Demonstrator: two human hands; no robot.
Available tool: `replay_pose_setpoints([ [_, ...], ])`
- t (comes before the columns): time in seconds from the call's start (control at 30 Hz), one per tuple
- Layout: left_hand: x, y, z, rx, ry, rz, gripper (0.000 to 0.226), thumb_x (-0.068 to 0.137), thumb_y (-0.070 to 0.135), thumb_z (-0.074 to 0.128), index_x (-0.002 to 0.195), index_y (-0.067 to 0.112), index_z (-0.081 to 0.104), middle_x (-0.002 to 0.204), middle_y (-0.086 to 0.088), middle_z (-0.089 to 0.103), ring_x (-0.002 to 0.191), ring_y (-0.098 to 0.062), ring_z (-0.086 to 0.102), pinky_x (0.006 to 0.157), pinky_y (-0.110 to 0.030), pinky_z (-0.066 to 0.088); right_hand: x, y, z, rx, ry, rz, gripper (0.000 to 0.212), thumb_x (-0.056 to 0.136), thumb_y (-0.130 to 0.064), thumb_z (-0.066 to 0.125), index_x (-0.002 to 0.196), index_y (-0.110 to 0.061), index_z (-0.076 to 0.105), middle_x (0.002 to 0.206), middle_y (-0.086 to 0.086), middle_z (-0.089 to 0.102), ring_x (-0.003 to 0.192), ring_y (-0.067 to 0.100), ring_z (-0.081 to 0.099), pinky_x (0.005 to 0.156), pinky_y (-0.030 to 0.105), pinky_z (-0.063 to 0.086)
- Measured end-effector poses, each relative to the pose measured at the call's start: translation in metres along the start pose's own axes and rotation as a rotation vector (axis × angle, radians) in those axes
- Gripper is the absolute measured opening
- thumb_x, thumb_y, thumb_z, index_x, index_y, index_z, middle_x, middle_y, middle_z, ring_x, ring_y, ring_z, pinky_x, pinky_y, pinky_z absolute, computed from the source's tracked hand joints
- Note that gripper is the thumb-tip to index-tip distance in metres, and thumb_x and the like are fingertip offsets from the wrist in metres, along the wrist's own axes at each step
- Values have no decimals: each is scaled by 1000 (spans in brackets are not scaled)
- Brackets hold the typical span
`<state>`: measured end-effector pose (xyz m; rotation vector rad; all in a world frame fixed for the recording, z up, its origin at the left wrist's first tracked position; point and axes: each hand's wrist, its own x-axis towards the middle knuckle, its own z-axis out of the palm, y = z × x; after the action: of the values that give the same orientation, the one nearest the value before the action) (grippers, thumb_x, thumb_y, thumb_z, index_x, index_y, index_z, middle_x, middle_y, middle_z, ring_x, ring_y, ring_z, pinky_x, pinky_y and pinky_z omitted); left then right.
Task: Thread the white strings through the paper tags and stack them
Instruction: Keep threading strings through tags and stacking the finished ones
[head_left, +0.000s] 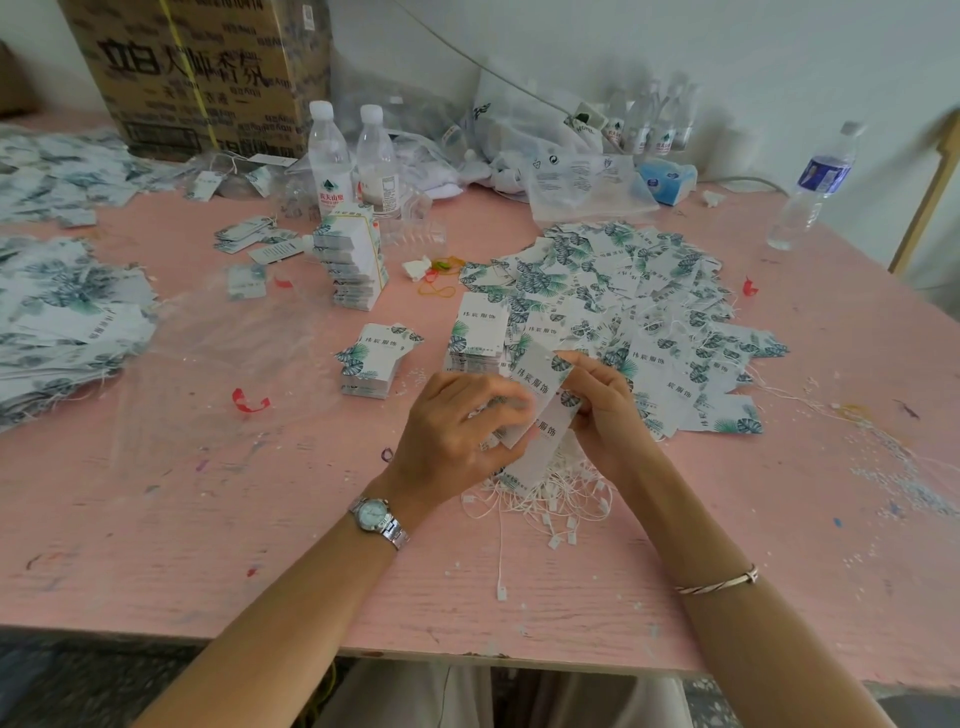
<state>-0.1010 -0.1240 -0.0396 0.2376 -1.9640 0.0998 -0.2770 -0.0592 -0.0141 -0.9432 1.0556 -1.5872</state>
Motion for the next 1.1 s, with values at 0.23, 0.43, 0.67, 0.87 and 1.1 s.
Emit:
replay_pose_setpoints([
  [0.23, -2, 1, 4, -204, -108, -28, 32, 96, 38, 59, 115, 12, 59, 121, -6, 66, 113, -19, 62, 93, -35, 48, 0, 2, -1, -43, -39, 23, 16, 84, -15, 58, 85, -17, 74, 59, -6, 63, 44, 5, 46, 45, 21, 28],
  [0.43, -3, 2, 10, -177, 62, -230, 17, 101, 21, 60, 116, 11, 60, 108, -5, 65, 103, -16, 62, 85, -38, 54, -1, 3, 2, -140, -76, 49, 13, 84, -21, 62, 85, -9, 68, 72, 4, 59, 52, 11, 43, 53, 30, 16],
  [0.67, -4, -1, 11, -160, 74, -261, 16, 97, 21, 68, 103, 7, 74, 99, -4, 68, 94, -17, 65, 73, -45, 52, -2, 2, 7, -222, -127, 12, 9, 83, -17, 68, 74, -16, 68, 82, 0, 50, 58, 11, 37, 47, 17, 25],
  [0.87, -3, 1, 9, -97, 116, -233, 9, 90, 13, 74, 90, 5, 75, 90, -4, 70, 83, -18, 65, 71, -46, 51, -1, 0, 2, -309, -147, -49, 5, 84, -23, 72, 79, -24, 73, 87, -10, 58, 58, 5, 46, 49, 14, 32],
  [1.1, -4, 3, 9, -217, 136, -406, 7, 85, 4, 63, 81, 0, 60, 88, -1, 56, 87, -8, 52, 77, -31, 50, 4, -3, -11, -483, -72, -95, 21, 83, -13, 47, 91, -12, 66, 68, -11, 52, 54, 6, 34, 51, 16, 30],
])
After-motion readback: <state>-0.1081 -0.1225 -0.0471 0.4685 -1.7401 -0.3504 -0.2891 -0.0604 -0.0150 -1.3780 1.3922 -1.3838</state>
